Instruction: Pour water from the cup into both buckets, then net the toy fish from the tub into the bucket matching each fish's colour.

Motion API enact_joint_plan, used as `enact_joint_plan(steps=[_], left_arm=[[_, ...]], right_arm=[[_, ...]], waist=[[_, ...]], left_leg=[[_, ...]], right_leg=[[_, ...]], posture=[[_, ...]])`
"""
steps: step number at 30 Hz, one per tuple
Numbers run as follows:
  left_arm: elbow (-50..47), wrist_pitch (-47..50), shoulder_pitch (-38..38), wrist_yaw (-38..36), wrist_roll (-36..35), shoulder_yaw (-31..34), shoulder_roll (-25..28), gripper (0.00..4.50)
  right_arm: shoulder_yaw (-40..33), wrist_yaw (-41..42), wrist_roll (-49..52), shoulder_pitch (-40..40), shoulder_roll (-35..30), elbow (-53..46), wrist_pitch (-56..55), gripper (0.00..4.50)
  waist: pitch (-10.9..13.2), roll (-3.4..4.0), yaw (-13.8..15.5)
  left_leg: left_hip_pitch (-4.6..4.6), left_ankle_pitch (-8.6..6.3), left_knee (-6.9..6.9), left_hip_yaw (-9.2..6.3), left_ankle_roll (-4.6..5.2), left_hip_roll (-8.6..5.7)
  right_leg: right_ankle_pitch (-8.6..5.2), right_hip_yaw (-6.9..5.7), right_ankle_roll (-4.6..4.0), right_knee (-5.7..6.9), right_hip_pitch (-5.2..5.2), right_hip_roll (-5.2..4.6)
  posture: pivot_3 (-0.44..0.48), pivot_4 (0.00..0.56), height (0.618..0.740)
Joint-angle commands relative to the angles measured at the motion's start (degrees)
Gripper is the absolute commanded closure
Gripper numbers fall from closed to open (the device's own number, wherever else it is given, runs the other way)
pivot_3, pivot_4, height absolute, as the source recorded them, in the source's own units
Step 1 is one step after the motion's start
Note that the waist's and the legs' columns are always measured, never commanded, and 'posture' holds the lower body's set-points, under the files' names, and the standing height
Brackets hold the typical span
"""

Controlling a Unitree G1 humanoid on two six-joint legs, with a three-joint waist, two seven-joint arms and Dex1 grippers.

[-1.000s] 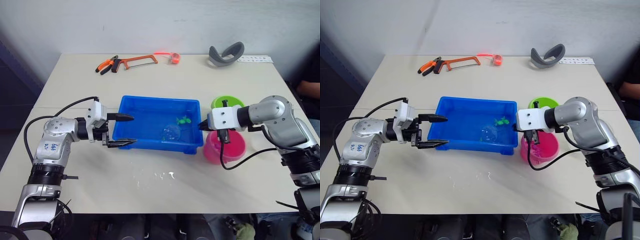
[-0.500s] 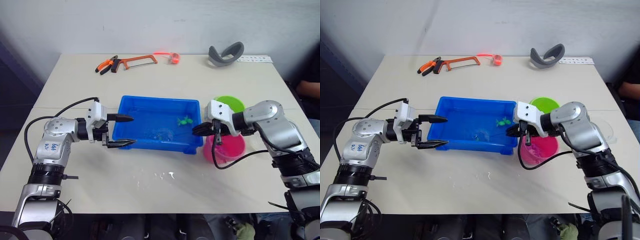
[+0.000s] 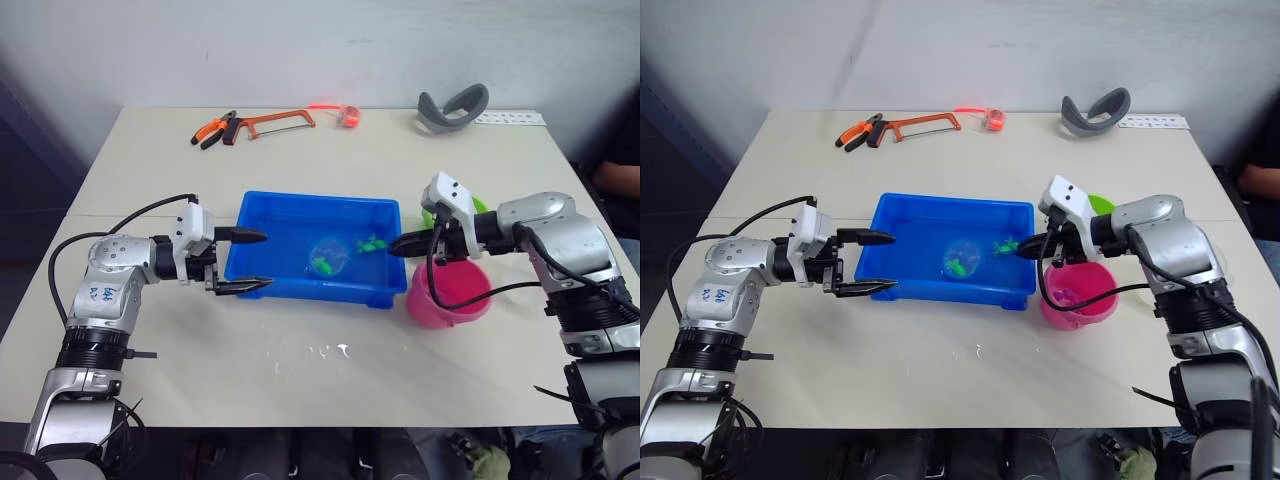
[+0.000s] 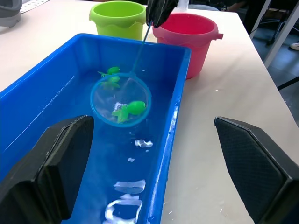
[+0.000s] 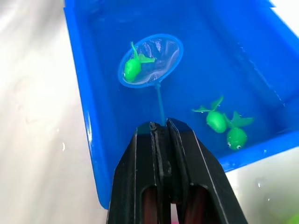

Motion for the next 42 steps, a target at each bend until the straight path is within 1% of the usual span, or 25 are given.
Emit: enact_joint_plan(steps=[1, 6, 9, 13, 18, 23, 26, 28, 31, 34, 37, 39, 42], left_arm=[[-0.6, -1.0, -0.9, 0.1, 0.0, 0.7, -0.1, 0.01], [-0.9, -0.4, -2.2, 0.0, -1.1, 0.9, -1.1, 0.01], [-1.9, 1.2, -3.4, 0.6, -3.3, 1.9, -2.8, 0.01], [-3.0, 3.4, -4.6, 1.9, -5.6, 2.8, -4.9, 0.01], [-5.0, 6.2, -5.9, 5.0, -8.0, 3.3, -8.3, 0.01], [-7.0, 8.0, -7.0, 9.8, -8.7, 2.9, -13.5, 0.01], [-8.7, 8.3, -7.1, 12.1, -8.3, 1.6, -16.7, 0.01], [-9.0, 8.2, -7.4, 13.3, -7.3, 0.7, -18.4, 0.01], [-8.7, 7.9, -7.8, 14.2, -6.7, -0.3, -19.9, 0.01], [-7.8, 7.2, -8.3, 14.1, -5.9, -1.4, -20.7, 0.01], [-6.6, 6.3, -9.0, 13.5, -5.2, -2.1, -21.1, 0.01], [-6.1, 5.8, -9.2, 13.2, -4.8, -2.3, -21.2, 0.01], [-5.1, 5.1, -9.5, 13.0, -4.3, -2.5, -21.5, 0.01]], right_arm=[[-3.1, 0.0, 2.8, -1.6, -0.4, -0.1, 2.2, 4.50], [-6.6, 1.1, 7.4, -1.5, -2.0, -2.3, 5.2, 4.50], [-10.2, 2.4, 11.2, 0.5, -4.7, -6.3, 7.0, 4.50], [-14.5, 2.0, 14.7, 4.2, -8.9, -11.5, 9.4, 4.50], [-23.7, -2.7, 18.7, 10.4, -13.9, -18.0, 14.2, 4.50], [-36.3, -8.7, 22.2, 17.1, -17.4, -22.2, 19.7, 4.50], [-41.8, -11.3, 21.5, 21.3, -19.4, -22.9, 19.6, 4.50], [-43.9, -12.9, 19.4, 24.6, -20.9, -22.5, 17.4, 4.50], [-45.2, -14.5, 17.0, 28.4, -22.6, -21.4, 14.2, 4.50], [-45.3, -16.4, 15.1, 30.6, -22.9, -20.5, 11.0, 4.50], [-42.8, -18.3, 9.9, 33.8, -23.5, -19.1, 3.4, 4.50], [-42.1, -20.4, 8.5, 33.8, -22.4, -18.3, 0.4, 4.50], [-40.0, -23.4, 3.7, 35.3, -21.3, -17.1, -7.9, 4.50]], waist=[[0.0, 0.00, 0.0], [0.0, 0.00, 0.2], [0.0, 0.00, 0.2], [0.0, -0.02, 0.3], [0.0, -0.01, 0.6], [0.0, -0.03, 1.3], [0.0, -0.03, 1.6], [0.0, -0.04, 1.7], [0.0, -0.04, 1.7], [0.0, -0.04, 1.6], [0.0, -0.03, 1.6], [0.0, -0.03, 1.6], [0.0, -0.03, 1.6]], left_leg=[[0.00, 0.00, 0.00, 0.00, 0.00, 0.00], [-0.02, 0.00, 0.00, 0.00, 0.00, -0.01], [-0.05, 0.01, 0.00, -0.01, 0.01, -0.03], [-0.06, 0.00, 0.00, -0.07, 0.02, -0.03], [-0.06, 0.01, 0.00, -0.06, 0.02, -0.04], [-0.05, 0.01, 0.00, -0.06, 0.02, -0.04], [-0.03, 0.02, 0.01, -0.04, 0.03, -0.04], [-0.05, 0.02, 0.01, -0.03, 0.03, -0.05], [-0.03, 0.03, 0.01, -0.02, 0.06, -0.08], [-0.02, 0.04, 0.01, -0.02, 0.06, -0.08], [0.01, 0.05, 0.01, 0.01, 0.05, -0.08], [0.00, 0.06, 0.00, 0.01, 0.05, -0.08], [0.01, 0.07, 0.00, 0.01, 0.05, -0.09]], right_leg=[[0.00, 0.00, 0.00, 0.00, 0.00, 0.00], [0.00, -0.02, 0.00, 0.00, 0.00, -0.01], [0.00, -0.04, 0.00, -0.01, -0.02, -0.01], [0.00, -0.08, 0.00, -0.02, 0.00, -0.03], [0.01, -0.06, 0.01, -0.02, 0.01, -0.11], [0.01, -0.04, 0.01, -0.02, 0.02, -0.11], [0.02, -0.01, 0.02, -0.01, 0.04, -0.10], [0.02, -0.01, 0.02, -0.02, 0.04, -0.08], [0.02, -0.01, 0.03, -0.02, 0.05, -0.08], [0.02, -0.01, 0.04, -0.01, 0.06, -0.06], [0.02, 0.01, 0.03, 0.01, 0.06, -0.04], [0.02, 0.01, 0.04, 0.01, 0.06, -0.04], [0.02, 0.01, 0.04, 0.01, 0.06, -0.03]], posture=[[0.000, 0.150, 0.740], [0.000, 0.150, 0.740], [0.000, 0.150, 0.740], [0.000, 0.150, 0.740], [0.000, 0.150, 0.740], [0.000, 0.150, 0.740], [0.000, 0.150, 0.740], [0.000, 0.150, 0.740], [0.000, 0.150, 0.740], [0.000, 0.150, 0.740], [0.000, 0.150, 0.740], [0.000, 0.150, 0.740], [0.000, 0.150, 0.740]])
